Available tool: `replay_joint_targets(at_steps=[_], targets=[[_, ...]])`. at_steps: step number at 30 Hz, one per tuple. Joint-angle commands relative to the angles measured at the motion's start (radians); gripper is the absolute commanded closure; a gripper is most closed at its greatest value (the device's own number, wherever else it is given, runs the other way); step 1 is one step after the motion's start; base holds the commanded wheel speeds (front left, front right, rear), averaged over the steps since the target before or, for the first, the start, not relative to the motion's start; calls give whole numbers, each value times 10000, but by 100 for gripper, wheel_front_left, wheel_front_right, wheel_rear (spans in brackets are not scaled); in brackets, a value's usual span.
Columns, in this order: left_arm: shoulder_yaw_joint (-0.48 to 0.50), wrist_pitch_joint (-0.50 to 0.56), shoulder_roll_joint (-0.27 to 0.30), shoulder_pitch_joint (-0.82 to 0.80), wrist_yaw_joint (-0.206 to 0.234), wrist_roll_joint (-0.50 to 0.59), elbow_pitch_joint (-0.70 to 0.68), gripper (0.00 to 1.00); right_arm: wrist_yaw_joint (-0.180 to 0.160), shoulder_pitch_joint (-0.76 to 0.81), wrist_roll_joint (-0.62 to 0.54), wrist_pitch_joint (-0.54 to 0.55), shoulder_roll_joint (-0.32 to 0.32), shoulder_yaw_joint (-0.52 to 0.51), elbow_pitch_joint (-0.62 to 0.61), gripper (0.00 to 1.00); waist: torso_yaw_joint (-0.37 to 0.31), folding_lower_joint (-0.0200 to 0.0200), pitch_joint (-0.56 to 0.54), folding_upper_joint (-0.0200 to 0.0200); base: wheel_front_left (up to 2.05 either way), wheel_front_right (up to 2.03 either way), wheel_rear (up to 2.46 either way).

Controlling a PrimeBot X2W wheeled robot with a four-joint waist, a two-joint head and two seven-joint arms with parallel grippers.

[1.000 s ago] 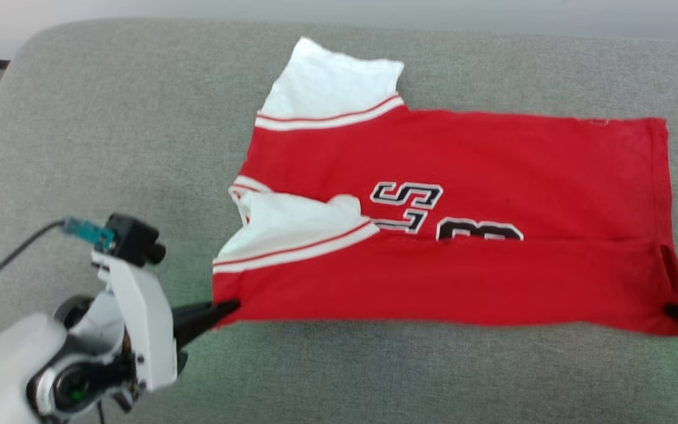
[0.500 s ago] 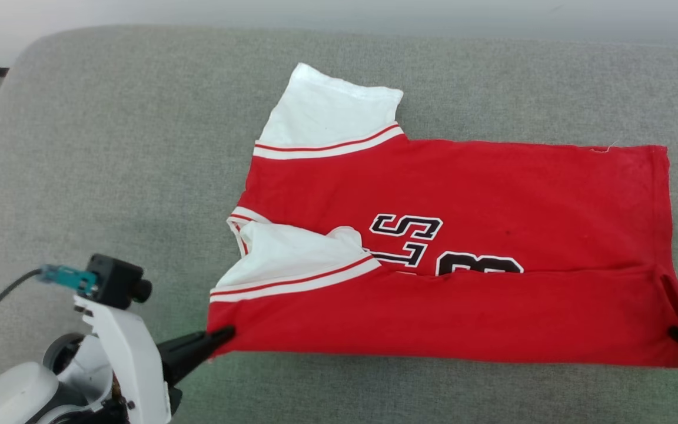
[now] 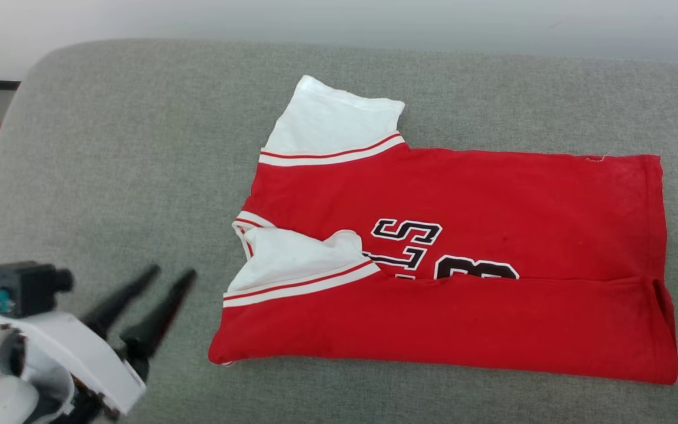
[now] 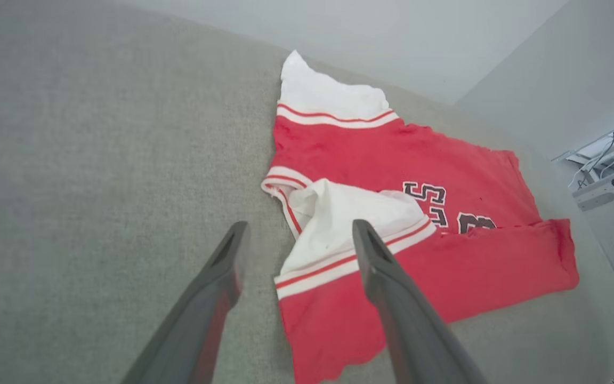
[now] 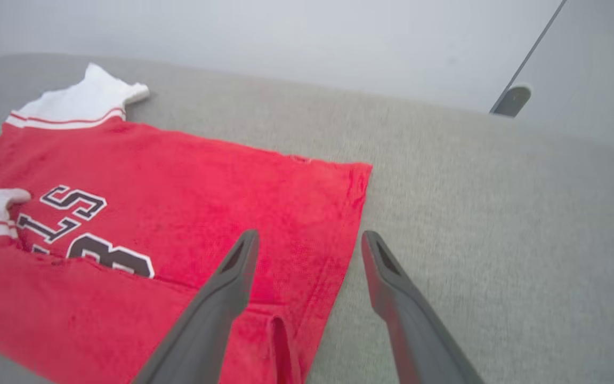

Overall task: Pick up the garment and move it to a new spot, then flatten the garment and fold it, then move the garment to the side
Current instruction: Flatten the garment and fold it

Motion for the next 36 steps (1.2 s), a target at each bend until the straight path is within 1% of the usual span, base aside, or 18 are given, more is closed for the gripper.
replay_joint_targets(at_steps=[1, 3, 4, 6, 7, 8, 10, 12, 14, 17, 20, 21, 23, 25, 28, 32, 34, 36], targets=[[230, -888, -234, 122, 140, 524, 174, 0, -9, -307, -518, -1177, 301, 3, 72, 0, 2, 0, 24, 0, 0, 0, 0], [353, -1440, -410, 199, 165, 839, 430, 0, -8, -527, -843, -2349, 718, 117, 127, 0, -45, 0, 46, 0, 0, 0, 0], [353, -1440, -410, 199, 165, 839, 430, 0, -8, -527, -843, -2349, 718, 117, 127, 0, -45, 0, 46, 0, 0, 0, 0], [637, -1794, -661, 107, 218, 1149, 739, 0, -8, -655, -1112, -3442, 971, 261, 256, 0, -127, 0, 94, 0, 0, 0, 0], [734, -1879, -824, 99, 172, 1239, 879, 0, -9, -729, -1293, -3982, 1154, 273, 351, 0, -184, 0, 100, 0, 0, 0, 0], [871, -1945, -901, 30, 102, 1422, 1019, 0, -9, -795, -1467, -4490, 1303, 283, 433, 0, -247, 0, 125, 0, 0, 0, 0], [1225, -2014, -1027, -236, 156, 1838, 1357, 0, -9, -792, -1638, -5279, 1635, 415, 674, 0, -399, 0, 194, 0, 0, 0, 0], [1603, -2031, -1282, -632, 23, 2085, 1642, 0, -9, -909, -1913, -6020, 1892, 429, 864, 0, -581, 0, 297, 0, 0, 0, 0], [1904, -2045, -1336, -1122, -111, 2357, 2006, 0, -9, -1002, -2108, -6690, 2227, 496, 1055, 0, -808, 0, 441, 0, 0, 0, 0], [2046, -1975, -1406, -2305, -350, 2766, 2714, 0, -9, -1089, -2278, -7448, 2520, 734, 1342, 0, -1155, 0, 705, 0, 0, 0, 0], [1905, -1514, -1472, -3695, -639, 3193, 3732, 0, -8, -1250, -2530, -8121, 2745, 1146, 1580, 0, -1541, 0, 1027, 0, 0, 0, 0], [1773, -1281, -1492, -4159, -797, 3358, 4083, 0, -8, -1266, -2629, -8291, 2788, 1298, 1664, 0, -1673, 0, 1141, 0, 0, 0, 0], [1473, -749, -1524, -5095, -1127, 3724, 4889, 0, -8, -1330, -2735, -8559, 2921, 1596, 1834, 0, -1925, 0, 1347, 0, 0, 0, 0], [1280, -233, -1686, -5989, -1461, 3802, 5711, 0, -8, -1444, -2885, -8754, 2995, 1843, 1961, 0, -2172, 0, 1568, 0, 0, 0, 0], [900, 511, -1826, -7107, -1783, 4055, 6852, 0, -9, -1490, -3074, -8967, 3139, 2132, 2086, 0, -2507, 0, 1847, 0, 0, 0, 0], [272, 1511, -2102, -8306, -2014, 4185, 8071, 0, -9, -1627, -3196, -9155, 3314, 2246, 2091, 0, -2868, 0, 2158, 0, 0, 0, 0], [-119, 2214, -2173, -8676, -2065, 4087, 8507, 0, -9, -1636, -3262, -9220, 3388, 2350, 2023, 0, -3016, 0, 2266, 0, 0, 0, 0], [-591, 3036, -2177, -8956, -2057, 3823, 8661, 0, -8, -1620, -3318, -9263, 3443, 2401, 1932, 0, -3147, 0, 2343, 0, 0, 0, 0]])
